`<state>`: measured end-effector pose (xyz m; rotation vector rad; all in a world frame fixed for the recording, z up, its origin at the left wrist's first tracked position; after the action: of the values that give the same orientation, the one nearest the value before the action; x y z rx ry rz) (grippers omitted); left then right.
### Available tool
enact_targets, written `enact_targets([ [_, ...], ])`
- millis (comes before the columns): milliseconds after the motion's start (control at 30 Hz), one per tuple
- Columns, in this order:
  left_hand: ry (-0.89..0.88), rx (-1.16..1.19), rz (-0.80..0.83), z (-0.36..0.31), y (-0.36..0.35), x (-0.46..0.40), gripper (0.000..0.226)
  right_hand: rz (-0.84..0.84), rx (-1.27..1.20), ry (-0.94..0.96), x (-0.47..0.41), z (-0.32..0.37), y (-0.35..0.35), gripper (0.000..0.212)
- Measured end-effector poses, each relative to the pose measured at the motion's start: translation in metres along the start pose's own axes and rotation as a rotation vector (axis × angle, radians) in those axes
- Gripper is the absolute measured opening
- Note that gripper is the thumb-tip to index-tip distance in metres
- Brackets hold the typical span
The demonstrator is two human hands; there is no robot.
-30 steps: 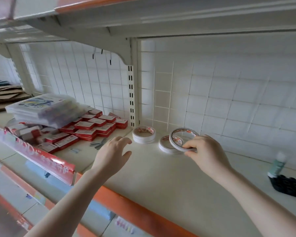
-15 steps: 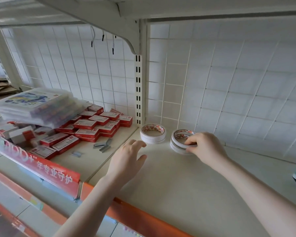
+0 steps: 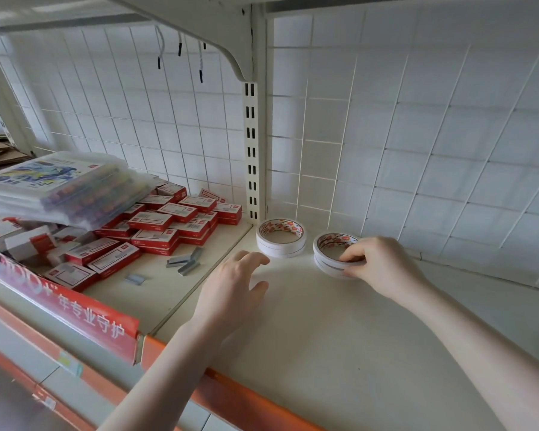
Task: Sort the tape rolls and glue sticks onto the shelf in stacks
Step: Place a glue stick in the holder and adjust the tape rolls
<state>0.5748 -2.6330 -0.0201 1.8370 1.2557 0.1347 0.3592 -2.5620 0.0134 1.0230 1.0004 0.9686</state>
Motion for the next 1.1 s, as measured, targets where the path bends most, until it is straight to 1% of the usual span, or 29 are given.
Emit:
enact_targets([
  [267, 0.013, -0.008, 0.021, 0.001, -0.001, 0.000, 0.036, 0.061, 0.027, 0.052, -0.007, -0.010, -0.005, 0.008],
  [800, 0.018, -0.014, 0.040, 0.000, -0.001, 0.000, 0.034, 0.006, 0.045, 0.138, -0.009, -0.014, -0.009, 0.009],
  [867, 0.026, -0.013, 0.047, -0.001, -0.001, 0.000, 0.034, -0.015, 0.070, 0.159, -0.007, -0.013, -0.008, 0.012],
  [967, 0.025, -0.031, 0.064, -0.003, -0.002, 0.000, 0.033, -0.121, 0.080, 0.168, 0.000, -0.015, 0.000, 0.025],
  [1100, -0.013, -0.064, 0.096, -0.007, -0.005, 0.002, 0.034, -0.208, 0.201, 0.125, 0.018, -0.028, 0.017, 0.027],
])
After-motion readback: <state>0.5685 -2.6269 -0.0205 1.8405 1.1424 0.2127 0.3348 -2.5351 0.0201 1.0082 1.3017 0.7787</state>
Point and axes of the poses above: each hand's wrist, its own x-axis away from the middle knuckle, its own y-axis out of the back of the hand, z = x × y, the point moved 4 cm from there along -x, towards the middle knuckle, and after that the axes turned 13 degrees about x, right-handed, at the moved point
